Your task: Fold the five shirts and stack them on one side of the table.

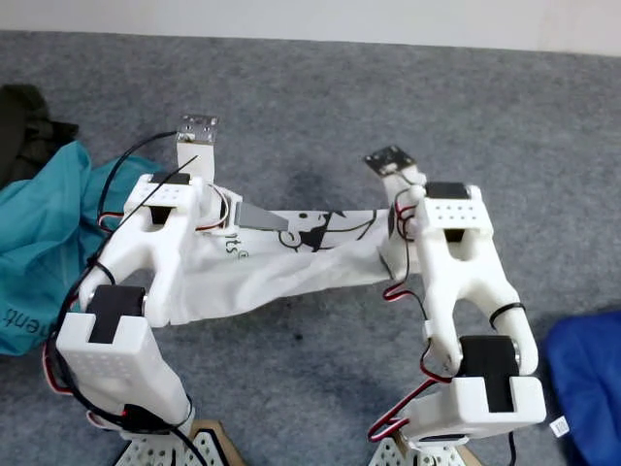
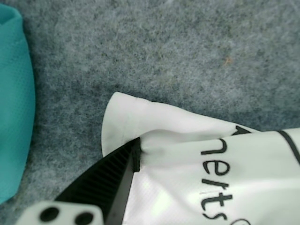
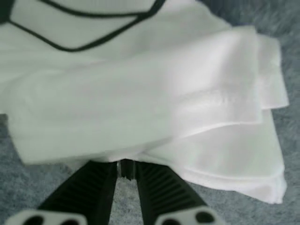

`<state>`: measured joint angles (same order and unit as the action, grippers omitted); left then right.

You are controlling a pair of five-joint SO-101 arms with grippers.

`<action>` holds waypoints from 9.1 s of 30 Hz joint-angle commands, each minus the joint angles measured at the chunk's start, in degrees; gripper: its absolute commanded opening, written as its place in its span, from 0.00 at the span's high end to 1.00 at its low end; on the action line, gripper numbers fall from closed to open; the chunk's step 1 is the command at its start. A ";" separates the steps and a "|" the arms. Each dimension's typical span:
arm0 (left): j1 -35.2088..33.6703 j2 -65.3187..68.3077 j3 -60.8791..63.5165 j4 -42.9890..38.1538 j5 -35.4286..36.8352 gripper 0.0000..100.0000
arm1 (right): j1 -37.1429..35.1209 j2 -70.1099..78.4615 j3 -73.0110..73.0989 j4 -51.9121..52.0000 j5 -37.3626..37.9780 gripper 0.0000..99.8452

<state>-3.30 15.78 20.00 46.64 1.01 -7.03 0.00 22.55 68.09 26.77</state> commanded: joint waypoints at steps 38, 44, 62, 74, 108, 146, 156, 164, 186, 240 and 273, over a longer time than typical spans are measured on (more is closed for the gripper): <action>0.13 -0.75 0.13 -1.23 -0.18 0.40 | -8.57 -0.48 -10.07 -5.58 -10.37 0.99; 0.13 -0.75 0.13 -1.23 -0.18 0.40 | -10.68 2.59 -7.87 -11.12 -10.55 0.99; 0.13 -0.75 0.13 -1.23 -0.18 0.40 | -8.04 -7.16 -0.13 -3.21 -5.71 0.99; 0.04 -0.75 0.13 -1.23 -0.18 0.40 | -6.02 -12.44 10.42 -10.24 -5.27 0.99; -1.71 -9.54 -1.10 1.76 0.26 0.40 | -5.32 -34.24 17.54 -10.15 -10.81 0.99; -9.54 -18.33 10.24 9.32 4.75 0.40 | 0.57 -58.24 41.27 -5.41 -20.66 0.99; -8.84 -18.33 9.36 9.23 5.54 0.45 | 0.57 -57.98 41.27 -5.49 -20.66 0.99; -8.84 -18.33 9.10 9.05 5.63 0.82 | 0.48 -57.98 41.27 -5.49 -20.66 0.99; -10.86 -16.13 17.45 -0.79 5.19 0.81 | 0.40 -57.98 42.15 -5.93 -20.57 0.99; 22.90 -23.78 -9.71 23.21 14.15 0.99 | 4.97 -58.33 42.68 -7.43 -23.56 0.99; 46.46 27.47 -88.57 42.29 18.64 0.99 | 26.68 -58.33 40.48 -9.98 -32.79 0.99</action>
<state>42.07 42.15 -61.67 88.92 19.21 18.90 -57.23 65.98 59.12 -5.58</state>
